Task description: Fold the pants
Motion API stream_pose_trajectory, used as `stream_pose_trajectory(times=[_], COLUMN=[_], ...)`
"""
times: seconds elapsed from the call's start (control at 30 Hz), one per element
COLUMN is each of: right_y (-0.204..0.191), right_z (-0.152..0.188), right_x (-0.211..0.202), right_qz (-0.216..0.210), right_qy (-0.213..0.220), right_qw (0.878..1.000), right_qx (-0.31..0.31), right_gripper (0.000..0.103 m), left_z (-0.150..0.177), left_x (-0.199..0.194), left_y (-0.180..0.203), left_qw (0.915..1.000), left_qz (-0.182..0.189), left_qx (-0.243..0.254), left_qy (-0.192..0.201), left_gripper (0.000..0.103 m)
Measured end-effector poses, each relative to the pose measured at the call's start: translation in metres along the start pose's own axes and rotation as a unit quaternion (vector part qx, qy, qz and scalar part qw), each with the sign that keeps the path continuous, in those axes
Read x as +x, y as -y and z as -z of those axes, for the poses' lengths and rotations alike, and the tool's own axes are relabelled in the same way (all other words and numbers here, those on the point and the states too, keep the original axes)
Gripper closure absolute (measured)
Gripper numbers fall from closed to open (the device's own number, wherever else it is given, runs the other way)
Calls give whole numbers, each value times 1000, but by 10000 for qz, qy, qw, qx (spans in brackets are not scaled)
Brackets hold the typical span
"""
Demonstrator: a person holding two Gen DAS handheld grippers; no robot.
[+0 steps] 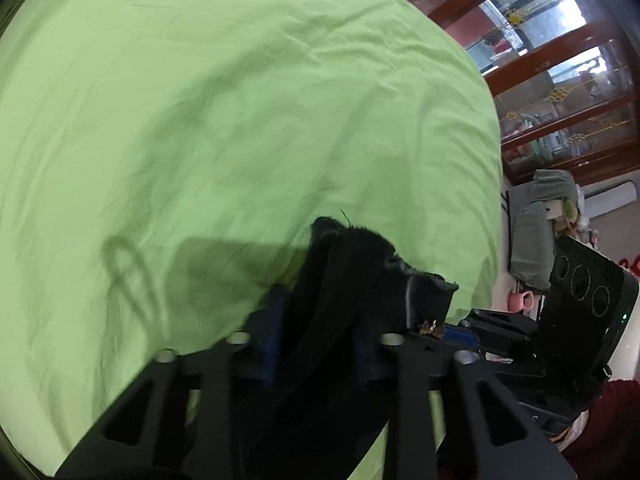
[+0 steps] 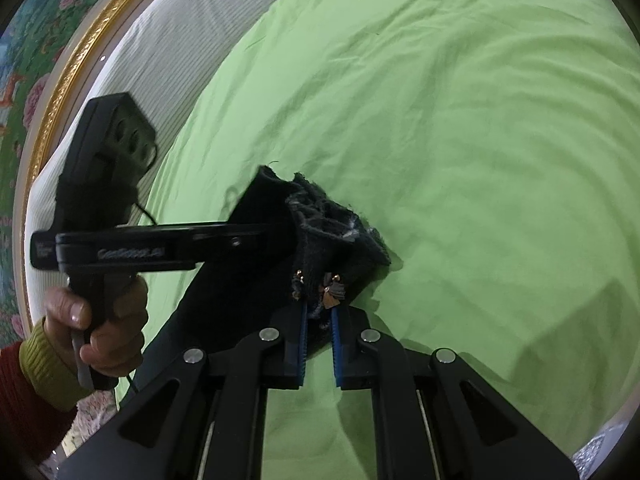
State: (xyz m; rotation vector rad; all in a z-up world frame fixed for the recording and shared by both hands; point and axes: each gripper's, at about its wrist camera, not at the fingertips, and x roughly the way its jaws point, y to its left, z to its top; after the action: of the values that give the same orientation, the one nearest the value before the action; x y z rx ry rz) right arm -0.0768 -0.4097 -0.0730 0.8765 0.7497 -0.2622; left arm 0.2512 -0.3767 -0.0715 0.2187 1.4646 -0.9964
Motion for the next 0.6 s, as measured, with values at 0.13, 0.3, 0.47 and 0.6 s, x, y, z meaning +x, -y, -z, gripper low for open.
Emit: stream_pose_trajectory(times=[0.13,0.3,0.47,0.6], right_y=[-15,-35,-61,-90], right_z=[-6,-11,-16,-12], right_x=[-1,-13,-22,-22], right_qz=[-118,-518,-1141,-1555], right_qy=[95,223,250,159], right_qw=[9998,9971,9901,9819], right_qx=[-159,-520,-778,-1070], right_gripper=[92,92,93,93], left_z=[5,18,41,65], left_x=[-18,-57,-98,-131], left_y=[5,5,2,-5], left_qw=[9996,9976,9936,9893], left_qz=[1,155,239,230], left_qx=[19,-48,-123,-259], left_qy=[264,676,1097,1419], left_gripper=[91,92,92,92])
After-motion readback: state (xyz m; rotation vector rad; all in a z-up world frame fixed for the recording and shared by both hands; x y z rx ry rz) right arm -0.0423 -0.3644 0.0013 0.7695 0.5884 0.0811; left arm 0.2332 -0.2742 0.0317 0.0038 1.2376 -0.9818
